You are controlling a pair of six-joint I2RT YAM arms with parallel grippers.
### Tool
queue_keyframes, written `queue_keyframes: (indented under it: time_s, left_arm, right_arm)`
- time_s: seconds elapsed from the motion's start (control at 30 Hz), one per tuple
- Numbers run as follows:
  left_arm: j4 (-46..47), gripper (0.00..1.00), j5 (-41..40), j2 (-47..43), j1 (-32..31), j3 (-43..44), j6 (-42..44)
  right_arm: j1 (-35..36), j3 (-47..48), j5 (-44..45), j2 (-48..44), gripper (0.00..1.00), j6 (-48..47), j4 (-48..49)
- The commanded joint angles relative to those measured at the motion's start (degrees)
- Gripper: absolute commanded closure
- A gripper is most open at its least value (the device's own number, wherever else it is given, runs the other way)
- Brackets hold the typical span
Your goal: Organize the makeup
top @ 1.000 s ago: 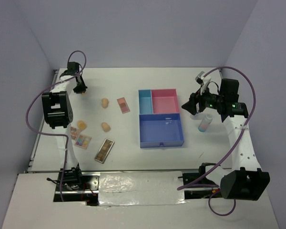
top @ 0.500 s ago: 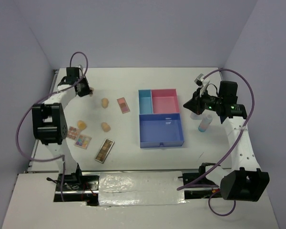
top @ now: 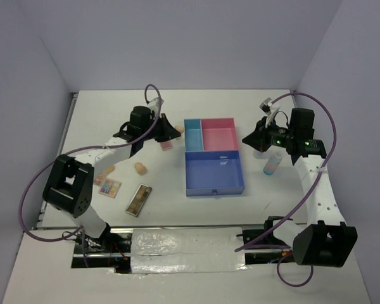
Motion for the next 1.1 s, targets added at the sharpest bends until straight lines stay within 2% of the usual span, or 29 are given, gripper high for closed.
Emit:
queue_keyframes:
  time_s: [0.0,0.13,0.33,0.5,0.6,0.63,0.67,0.83,1.07]
  left_arm:
    - [6.2,0.98,-2.6,3.0,-2.3,2.6,-3.3]
    - [10.1,0.96,-6.9,7.2,-4.1,3.8,-5.5]
    - [9.7,0.94,-10.8,15.2,-7.1,10.4,-6.6]
    - [7.3,0.83,-15.3,19.8,-8.6,15.9,-6.8]
    - [5.3,0.69,-19.4,21.1,-8.9,17.7,-7.0]
    - [4.7,0.60,-20.3,21.7,-9.0,18.8,-6.9]
    - [3.3,0.56,-21.4,21.9,-9.1,19.2,-6.8]
    - [0.4,0.44,-23.1,23.8,-9.1,22.4,-6.1]
    - [-0.1,0.43,-22.4,23.2,-9.1,23.0,-5.2]
  right_arm:
    - [0.3,-0.2,-1.2,-1.2,0.86,2.3,3.6]
    - [0.4,-0.7,-1.3,-2.0,0.82,2.8,4.0]
    - [0.4,-1.7,-1.0,-3.8,0.79,2.7,3.9]
    - [0.3,-2.7,-1.0,-4.8,0.77,2.7,3.9]
    - [0.4,-3.5,-1.2,-5.1,0.76,3.2,4.3]
    - [0.4,-3.7,-1.2,-5.1,0.75,3.3,4.4]
    - [0.3,-3.7,-1.3,-5.2,0.74,3.4,4.5]
    - [0.4,-3.7,-1.2,-5.4,0.69,3.1,4.1]
    - [0.4,-3.0,-2.0,-5.1,0.59,1.6,3.2]
